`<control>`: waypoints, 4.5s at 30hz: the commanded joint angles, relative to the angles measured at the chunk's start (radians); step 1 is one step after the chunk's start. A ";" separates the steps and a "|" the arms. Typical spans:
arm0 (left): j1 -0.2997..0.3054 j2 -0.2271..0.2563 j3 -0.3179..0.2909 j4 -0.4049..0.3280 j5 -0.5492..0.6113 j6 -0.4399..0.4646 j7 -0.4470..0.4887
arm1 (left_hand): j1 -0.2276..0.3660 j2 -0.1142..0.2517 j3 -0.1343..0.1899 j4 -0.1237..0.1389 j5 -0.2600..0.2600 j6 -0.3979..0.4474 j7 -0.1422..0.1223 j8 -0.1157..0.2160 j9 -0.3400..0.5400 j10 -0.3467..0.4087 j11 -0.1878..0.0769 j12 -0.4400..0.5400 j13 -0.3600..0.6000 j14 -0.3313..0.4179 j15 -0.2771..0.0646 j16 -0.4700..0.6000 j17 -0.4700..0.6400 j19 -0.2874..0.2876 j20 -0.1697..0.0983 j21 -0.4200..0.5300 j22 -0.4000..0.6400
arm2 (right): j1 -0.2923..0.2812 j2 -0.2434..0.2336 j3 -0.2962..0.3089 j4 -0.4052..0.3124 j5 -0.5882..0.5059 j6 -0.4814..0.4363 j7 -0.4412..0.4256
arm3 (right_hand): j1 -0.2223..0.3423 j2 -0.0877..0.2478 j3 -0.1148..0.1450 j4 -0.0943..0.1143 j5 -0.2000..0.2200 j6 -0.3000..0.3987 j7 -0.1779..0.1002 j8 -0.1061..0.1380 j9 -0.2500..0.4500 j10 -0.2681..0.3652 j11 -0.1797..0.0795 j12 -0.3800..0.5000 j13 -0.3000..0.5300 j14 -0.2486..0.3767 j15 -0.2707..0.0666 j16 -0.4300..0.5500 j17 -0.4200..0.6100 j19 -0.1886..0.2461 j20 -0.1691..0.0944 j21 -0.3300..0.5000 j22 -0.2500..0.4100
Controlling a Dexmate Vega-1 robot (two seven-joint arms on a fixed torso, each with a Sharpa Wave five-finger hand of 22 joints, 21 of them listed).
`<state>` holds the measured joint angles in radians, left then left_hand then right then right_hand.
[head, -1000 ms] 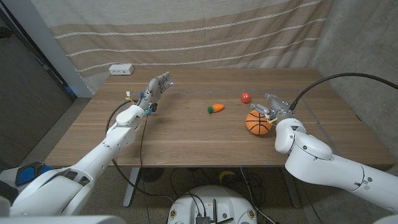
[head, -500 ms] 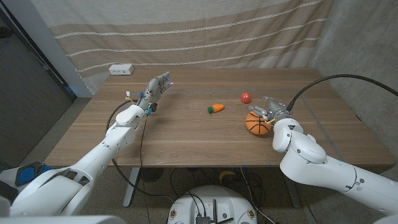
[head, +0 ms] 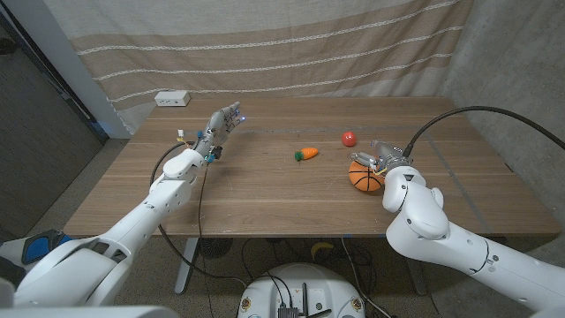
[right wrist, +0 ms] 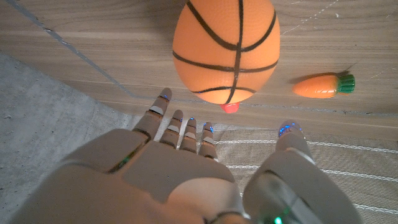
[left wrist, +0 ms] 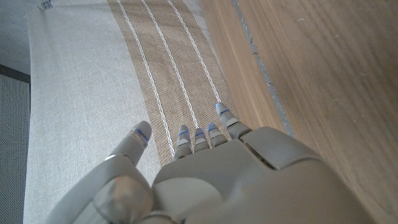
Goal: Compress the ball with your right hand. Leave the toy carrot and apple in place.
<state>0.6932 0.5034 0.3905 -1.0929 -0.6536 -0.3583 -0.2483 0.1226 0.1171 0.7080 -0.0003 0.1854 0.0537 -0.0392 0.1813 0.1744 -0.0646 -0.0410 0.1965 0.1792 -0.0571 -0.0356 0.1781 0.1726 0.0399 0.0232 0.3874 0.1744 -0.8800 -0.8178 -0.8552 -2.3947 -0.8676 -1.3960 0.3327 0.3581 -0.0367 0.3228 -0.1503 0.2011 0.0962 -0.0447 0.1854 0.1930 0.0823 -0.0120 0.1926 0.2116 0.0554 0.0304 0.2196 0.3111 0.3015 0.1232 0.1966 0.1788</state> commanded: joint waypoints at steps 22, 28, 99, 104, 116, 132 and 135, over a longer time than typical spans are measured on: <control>-0.027 -0.011 -0.003 0.060 -0.008 -0.009 -0.028 | -0.009 0.052 0.001 -0.009 0.002 0.012 -0.001 0.003 0.004 -0.003 0.001 0.000 0.003 0.004 -0.010 0.005 0.001 0.009 0.000 -0.008 0.006 | 0.071 0.085 -0.049 0.120 -0.225 0.000 0.341 | 0.036 -0.014 -0.004 -0.008 0.017 -0.037 -0.015 0.003 0.001 -0.032 0.002 0.001 0.006 0.012 0.014 0.009 -0.003 0.041 0.014 0.021 0.004; -0.032 -0.014 -0.003 0.069 -0.009 -0.010 -0.033 | -0.009 0.052 0.002 -0.009 0.002 0.011 -0.001 0.003 0.004 -0.002 -0.002 0.000 0.003 0.004 -0.010 0.005 0.001 0.009 -0.001 -0.010 0.006 | 0.118 0.095 -0.120 0.200 -0.456 0.000 0.547 | 0.068 -0.016 -0.003 -0.011 0.025 -0.051 -0.020 0.005 0.001 -0.035 -0.002 0.007 0.006 0.061 0.010 0.029 -0.005 0.108 0.022 0.041 0.004; 0.050 0.025 -0.021 -0.055 -0.012 -0.006 0.020 | -0.019 0.051 0.006 -0.007 0.002 0.029 -0.001 0.006 0.004 0.000 -0.001 0.001 0.003 0.004 -0.010 0.004 0.001 0.015 -0.001 -0.026 0.006 | -0.288 0.207 0.292 0.119 -0.042 0.386 -0.361 | 1.137 0.142 0.005 0.000 -0.011 0.941 0.095 0.218 0.001 0.697 -0.072 0.326 0.302 0.885 -0.250 0.282 0.419 0.480 -0.345 0.890 0.191; 0.067 0.031 -0.027 -0.077 -0.015 -0.006 0.033 | -0.019 0.052 0.006 -0.007 0.003 0.029 0.000 0.006 0.004 0.000 0.000 0.001 0.003 0.004 -0.011 0.004 0.001 0.016 -0.001 -0.027 0.006 | -0.304 0.191 0.315 0.107 0.041 0.426 -0.456 | 1.137 0.140 0.004 0.000 -0.009 0.941 0.090 0.213 0.002 0.697 -0.071 0.323 0.305 0.890 -0.251 0.277 0.415 0.480 -0.345 0.896 0.187; 0.101 0.046 -0.038 -0.120 -0.016 -0.011 0.056 | -0.020 0.051 0.007 -0.006 0.003 0.029 -0.001 0.005 0.004 0.000 -0.002 0.001 0.003 0.005 -0.011 0.005 0.001 0.017 -0.001 -0.029 0.006 | -0.349 0.165 0.390 0.097 0.238 0.554 -0.652 | 1.134 0.141 0.004 0.004 -0.004 0.945 0.091 0.204 0.003 0.688 -0.074 0.312 0.312 0.902 -0.250 0.269 0.409 0.479 -0.345 0.911 0.177; 0.121 0.054 -0.043 -0.154 -0.012 -0.013 0.074 | -0.021 0.052 0.007 -0.007 0.002 0.030 0.000 0.005 0.004 0.002 0.002 0.001 0.003 0.006 -0.011 0.005 0.001 0.019 0.000 -0.033 0.007 | -0.394 0.155 0.488 0.130 0.458 0.754 -0.828 | 1.137 0.138 0.005 0.002 -0.001 0.951 0.091 0.197 0.004 0.690 -0.074 0.306 0.318 0.910 -0.251 0.259 0.404 0.475 -0.345 0.923 0.166; 0.123 0.054 -0.044 -0.158 -0.008 -0.017 0.083 | -0.020 0.051 0.007 -0.008 0.002 0.030 0.000 0.005 0.005 0.005 0.000 0.002 0.003 0.008 -0.011 0.005 0.000 0.020 0.000 -0.034 0.007 | -0.395 0.153 0.497 0.138 0.486 0.778 -0.845 | 1.137 0.138 0.005 0.002 -0.001 0.952 0.089 0.195 0.005 0.694 -0.073 0.306 0.319 0.912 -0.251 0.258 0.403 0.475 -0.345 0.926 0.164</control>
<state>0.8046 0.5533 0.3504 -1.2322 -0.6692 -0.3673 -0.1827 0.1109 0.1133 0.7112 -0.0035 0.1854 0.0752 -0.0428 0.1812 0.1744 -0.0646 -0.0410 0.1965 0.1792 -0.0531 -0.0324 0.1780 0.1726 0.0505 0.0231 0.3578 0.1791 -1.2504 -0.6566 -0.4177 -2.2801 -0.5136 -0.7319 -0.4140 1.1689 -0.2258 0.3205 -0.1582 0.1934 0.9489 -0.0252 0.3808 0.1930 0.7698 -0.0894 0.5011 0.5263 0.7496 0.1264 0.4788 0.7106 0.7106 0.0169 1.1162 0.3425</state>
